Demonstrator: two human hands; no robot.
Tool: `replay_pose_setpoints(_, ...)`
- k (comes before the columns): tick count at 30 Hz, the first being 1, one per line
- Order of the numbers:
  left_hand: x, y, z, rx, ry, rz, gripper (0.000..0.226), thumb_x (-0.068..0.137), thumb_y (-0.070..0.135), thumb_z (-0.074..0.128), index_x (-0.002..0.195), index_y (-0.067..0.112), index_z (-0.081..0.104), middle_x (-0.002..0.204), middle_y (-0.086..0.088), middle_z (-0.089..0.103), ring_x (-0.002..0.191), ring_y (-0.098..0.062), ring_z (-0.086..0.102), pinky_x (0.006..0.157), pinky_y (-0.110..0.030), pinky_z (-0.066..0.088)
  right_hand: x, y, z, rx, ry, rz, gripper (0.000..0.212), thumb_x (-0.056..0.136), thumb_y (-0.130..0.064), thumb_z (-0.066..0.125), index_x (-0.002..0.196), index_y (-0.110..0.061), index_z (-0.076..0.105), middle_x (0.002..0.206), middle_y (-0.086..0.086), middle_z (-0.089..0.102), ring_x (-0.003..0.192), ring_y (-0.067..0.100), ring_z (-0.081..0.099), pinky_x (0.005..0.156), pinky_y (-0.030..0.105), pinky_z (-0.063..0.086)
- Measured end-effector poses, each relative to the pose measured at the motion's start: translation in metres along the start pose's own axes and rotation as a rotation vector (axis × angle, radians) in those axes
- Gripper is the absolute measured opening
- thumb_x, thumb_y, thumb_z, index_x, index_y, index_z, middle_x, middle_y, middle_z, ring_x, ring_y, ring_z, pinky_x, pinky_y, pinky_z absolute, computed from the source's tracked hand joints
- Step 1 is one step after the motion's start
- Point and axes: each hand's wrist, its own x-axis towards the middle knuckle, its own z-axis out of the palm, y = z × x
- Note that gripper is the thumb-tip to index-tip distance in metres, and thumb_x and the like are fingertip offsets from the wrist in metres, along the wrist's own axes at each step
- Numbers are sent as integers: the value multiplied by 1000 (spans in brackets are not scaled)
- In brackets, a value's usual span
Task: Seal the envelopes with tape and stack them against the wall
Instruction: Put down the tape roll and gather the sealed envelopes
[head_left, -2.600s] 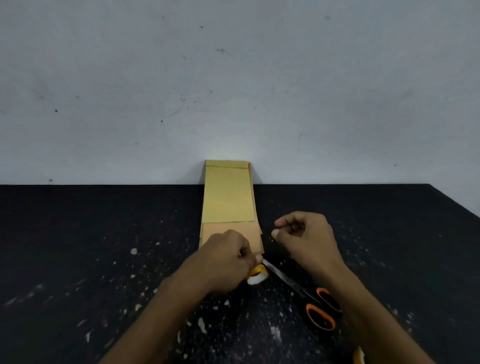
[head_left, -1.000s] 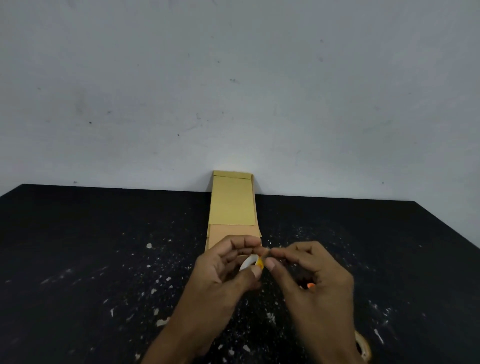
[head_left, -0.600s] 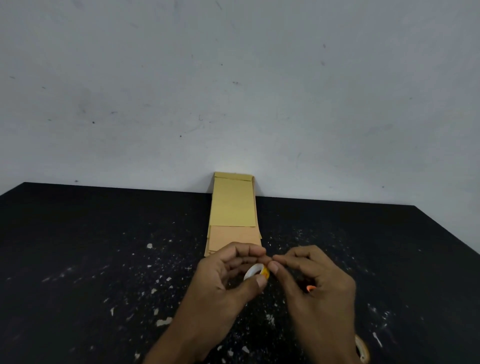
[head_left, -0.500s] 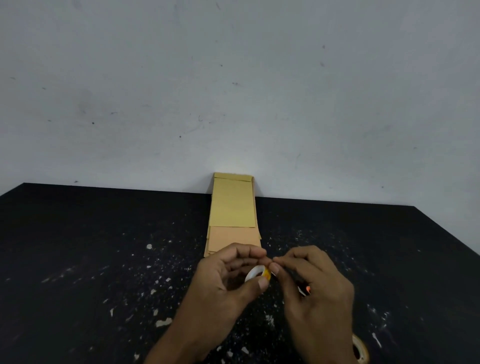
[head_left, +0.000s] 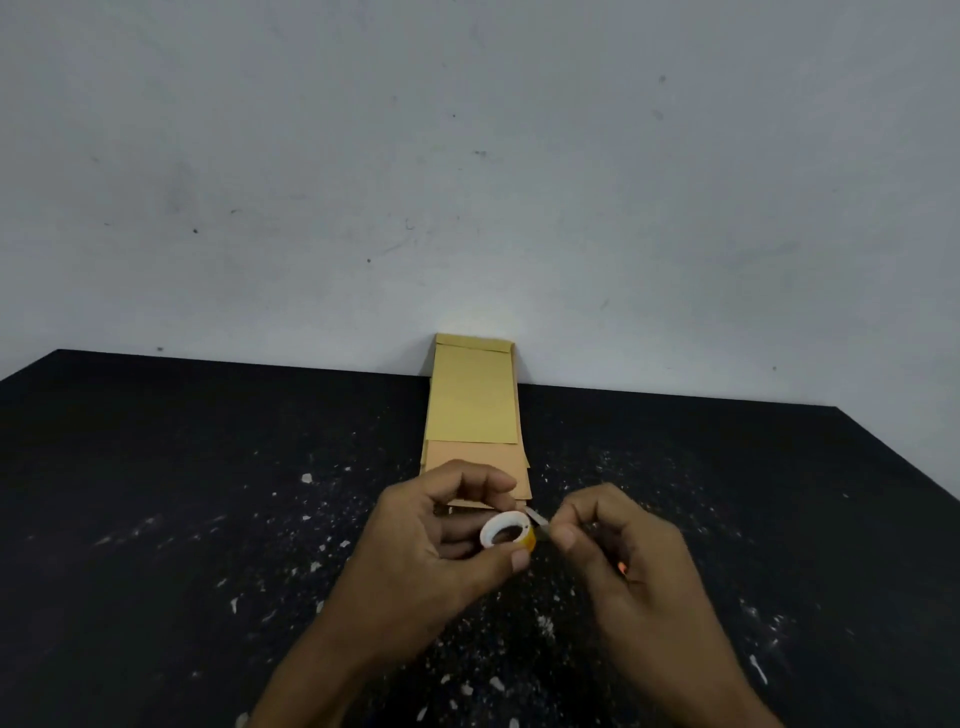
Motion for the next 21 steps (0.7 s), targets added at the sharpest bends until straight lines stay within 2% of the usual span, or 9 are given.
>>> replay_pose_setpoints(2, -2, 4, -5, -20, -45, -13, 41, 75, -7, 79, 110, 12, 68, 102, -4, 75, 96, -20, 74, 80, -26, 59, 3, -8, -10, 178, -152, 118, 18, 97, -11, 62, 81, -17, 69, 69, -8, 59, 56, 2, 48, 54, 12, 36)
replay_pose_setpoints(4, -3, 8, -7, -49, -95, -34, 40, 77, -5, 76, 112, 10, 66, 101, -3, 77, 97, -19, 74, 79, -23, 58, 4, -10, -14, 375, -191, 251, 15, 95, -6, 62, 83, -4, 71, 58, -9, 56, 47, -1, 45, 48, 8, 34)
replay_pose_setpoints(6, -3, 11, -7, -56, -134, -45, 39, 78, -3, 75, 113, 10, 64, 103, -3, 77, 98, -17, 73, 81, -22, 57, 5, -11, -14, 547, -199, 373, 13, 88, -7, 68, 82, 3, 72, 64, 0, 66, 57, 1, 56, 56, 12, 45)
replay_pose_setpoints(8, -4, 11, -8, -69, -158, -54, 39, 78, -2, 75, 114, 9, 64, 104, -4, 77, 99, -18, 73, 81, -22, 56, 4, -10, -12, 650, -175, 443, 17, 73, -14, 75, 77, 3, 75, 84, 18, 73, 79, 20, 67, 73, 30, 58)
replay_pose_setpoints(10, -4, 9, -7, -83, -172, -55, 39, 77, -1, 75, 113, 8, 64, 105, -6, 76, 100, -20, 73, 82, -23, 56, 2, -9, -12, 701, -126, 488, 23, 61, -17, 81, 72, 3, 76, 91, 27, 72, 83, 30, 69, 77, 37, 61)
replay_pose_setpoints(13, -5, 7, -5, -110, -174, -50, 39, 73, 4, 76, 111, 5, 65, 106, -8, 76, 102, -21, 72, 83, -25, 57, -1, -7, -12, 754, -56, 536, 37, 50, -15, 96, 72, 5, 75, 90, 31, 72, 76, 28, 71, 66, 32, 62)
replay_pose_setpoints(16, -5, 6, -2, -122, -170, -46, 38, 73, 5, 76, 109, 4, 66, 106, -7, 76, 102, -21, 72, 82, -24, 57, -4, -6, -14, 783, -42, 545, 34, 49, -12, 94, 73, 3, 77, 93, 29, 73, 79, 26, 71, 69, 30, 62)
replay_pose_setpoints(18, -5, 5, 0, -122, -167, -41, 36, 74, 5, 76, 109, 5, 66, 106, -7, 76, 103, -20, 72, 83, -25, 57, -5, -6, -14, 801, -37, 549, 34, 49, -15, 86, 75, 3, 77, 95, 28, 73, 82, 27, 71, 72, 32, 62)
replay_pose_setpoints(21, -5, 2, 3, -127, -149, -40, 33, 76, 5, 75, 108, 3, 68, 106, -8, 75, 103, -22, 71, 85, -27, 57, -7, -4, -16, 866, -45, 563, 32, 56, -15, 81, 81, 5, 78, 95, 26, 74, 81, 25, 72, 69, 31, 62)
